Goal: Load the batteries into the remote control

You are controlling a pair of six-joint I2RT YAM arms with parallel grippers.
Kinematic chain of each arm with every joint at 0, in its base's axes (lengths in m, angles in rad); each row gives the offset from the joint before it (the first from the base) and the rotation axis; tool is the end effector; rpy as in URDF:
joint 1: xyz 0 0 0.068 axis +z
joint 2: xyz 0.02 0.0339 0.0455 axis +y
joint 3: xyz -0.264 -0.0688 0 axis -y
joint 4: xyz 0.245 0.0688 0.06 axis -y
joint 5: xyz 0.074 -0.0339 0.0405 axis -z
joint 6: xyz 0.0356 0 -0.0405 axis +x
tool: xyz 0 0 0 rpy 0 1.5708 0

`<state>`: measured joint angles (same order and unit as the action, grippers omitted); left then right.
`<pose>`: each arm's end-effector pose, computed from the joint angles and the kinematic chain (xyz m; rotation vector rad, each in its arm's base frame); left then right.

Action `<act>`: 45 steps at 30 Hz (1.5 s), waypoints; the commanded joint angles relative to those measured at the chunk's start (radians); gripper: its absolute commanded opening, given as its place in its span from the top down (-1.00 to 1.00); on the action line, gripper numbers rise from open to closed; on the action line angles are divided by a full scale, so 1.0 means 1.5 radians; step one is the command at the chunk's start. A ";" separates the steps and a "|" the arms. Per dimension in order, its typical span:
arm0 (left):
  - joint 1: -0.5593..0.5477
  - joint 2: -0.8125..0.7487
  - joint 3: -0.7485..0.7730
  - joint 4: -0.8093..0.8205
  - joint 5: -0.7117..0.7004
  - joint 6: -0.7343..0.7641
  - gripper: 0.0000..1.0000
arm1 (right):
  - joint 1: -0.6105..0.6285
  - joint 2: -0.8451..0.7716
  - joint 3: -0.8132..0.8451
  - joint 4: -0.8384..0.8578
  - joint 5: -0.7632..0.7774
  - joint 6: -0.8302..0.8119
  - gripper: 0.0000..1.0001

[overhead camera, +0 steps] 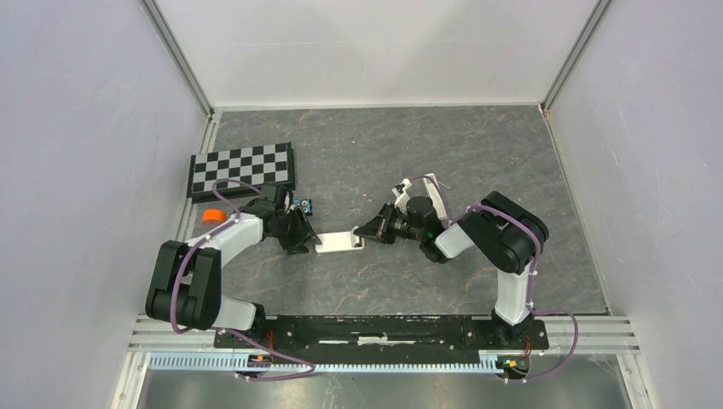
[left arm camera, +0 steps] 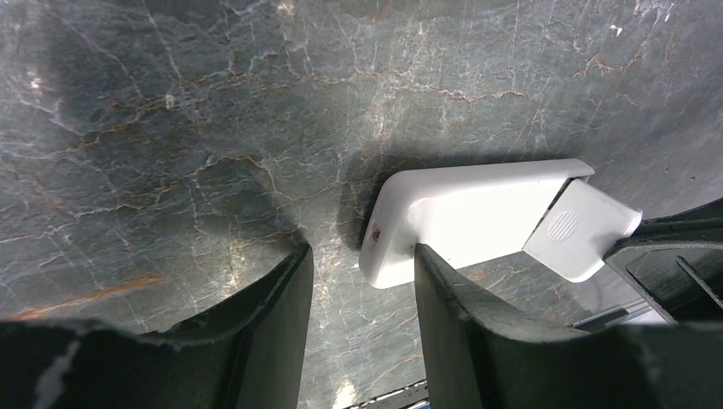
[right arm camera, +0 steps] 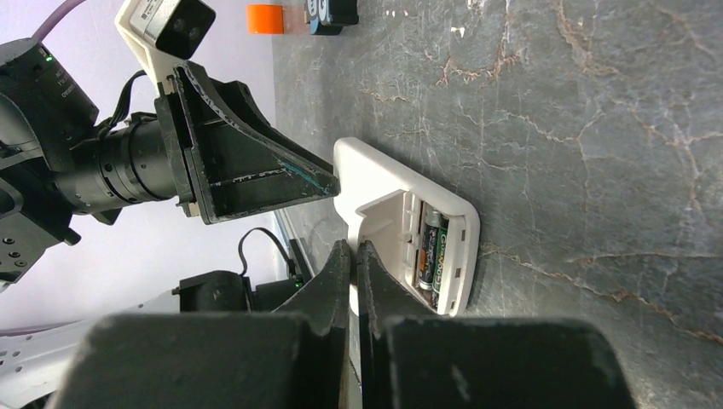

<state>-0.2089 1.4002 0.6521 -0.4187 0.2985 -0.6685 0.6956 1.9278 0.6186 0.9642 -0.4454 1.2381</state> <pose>0.2307 -0.0596 0.1517 -0.5607 2.7799 -0.6324 0.2462 0.2255 0.1038 0.2596 2.2807 1.6037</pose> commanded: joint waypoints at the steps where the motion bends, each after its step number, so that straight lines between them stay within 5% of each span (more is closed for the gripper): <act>1: 0.003 0.009 0.018 0.018 0.011 0.013 -0.07 | 0.001 0.008 -0.009 -0.023 -0.006 0.008 0.91; 28: 0.003 0.003 0.026 0.006 0.000 0.018 -0.12 | -0.016 -0.060 0.040 -0.210 0.005 -0.095 0.38; 38: 0.003 0.000 0.040 -0.014 -0.023 0.023 -0.24 | -0.018 -0.069 0.063 -0.296 0.013 -0.150 -0.10; 45: 0.003 0.015 0.043 -0.014 -0.015 0.024 -0.25 | -0.002 -0.040 0.121 -0.375 0.026 -0.202 -0.03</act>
<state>-0.2089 1.4078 0.6819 -0.4366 0.2855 -0.6682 0.6765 1.8477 0.7376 0.5091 -0.4438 1.0218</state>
